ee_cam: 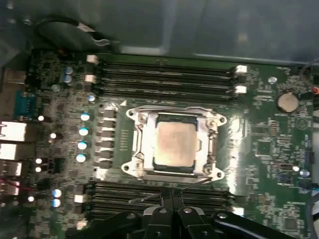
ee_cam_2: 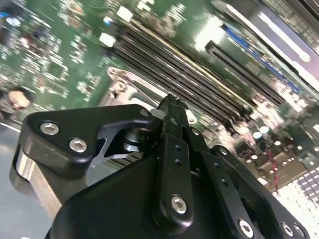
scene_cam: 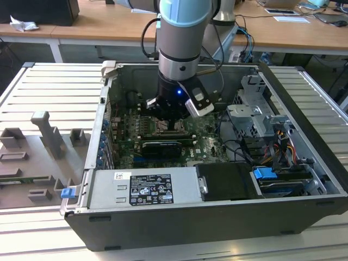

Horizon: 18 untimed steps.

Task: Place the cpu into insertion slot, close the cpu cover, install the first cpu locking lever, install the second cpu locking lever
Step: 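Install the second cpu locking lever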

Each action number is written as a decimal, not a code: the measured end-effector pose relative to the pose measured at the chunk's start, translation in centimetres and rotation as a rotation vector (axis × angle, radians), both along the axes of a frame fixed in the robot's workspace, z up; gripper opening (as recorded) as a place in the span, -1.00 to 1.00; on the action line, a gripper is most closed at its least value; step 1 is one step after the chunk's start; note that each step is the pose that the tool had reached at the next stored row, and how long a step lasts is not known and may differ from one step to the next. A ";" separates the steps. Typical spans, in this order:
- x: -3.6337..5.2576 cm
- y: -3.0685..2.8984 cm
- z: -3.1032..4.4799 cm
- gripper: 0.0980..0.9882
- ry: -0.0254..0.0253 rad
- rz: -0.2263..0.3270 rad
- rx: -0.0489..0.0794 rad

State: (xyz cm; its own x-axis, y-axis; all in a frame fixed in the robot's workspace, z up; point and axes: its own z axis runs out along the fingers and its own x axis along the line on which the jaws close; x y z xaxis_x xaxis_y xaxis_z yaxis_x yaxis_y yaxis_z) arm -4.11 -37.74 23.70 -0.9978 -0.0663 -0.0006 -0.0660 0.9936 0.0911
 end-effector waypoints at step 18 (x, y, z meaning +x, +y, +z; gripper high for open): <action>-2.52 -1.30 -2.23 -0.98 -0.0003 0.007 0.112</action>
State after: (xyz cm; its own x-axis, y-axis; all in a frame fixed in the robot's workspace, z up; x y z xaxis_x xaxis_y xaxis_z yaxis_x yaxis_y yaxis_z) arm -6.63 -39.04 21.48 -0.9973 -0.0728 -0.0087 -0.0731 0.9768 0.2015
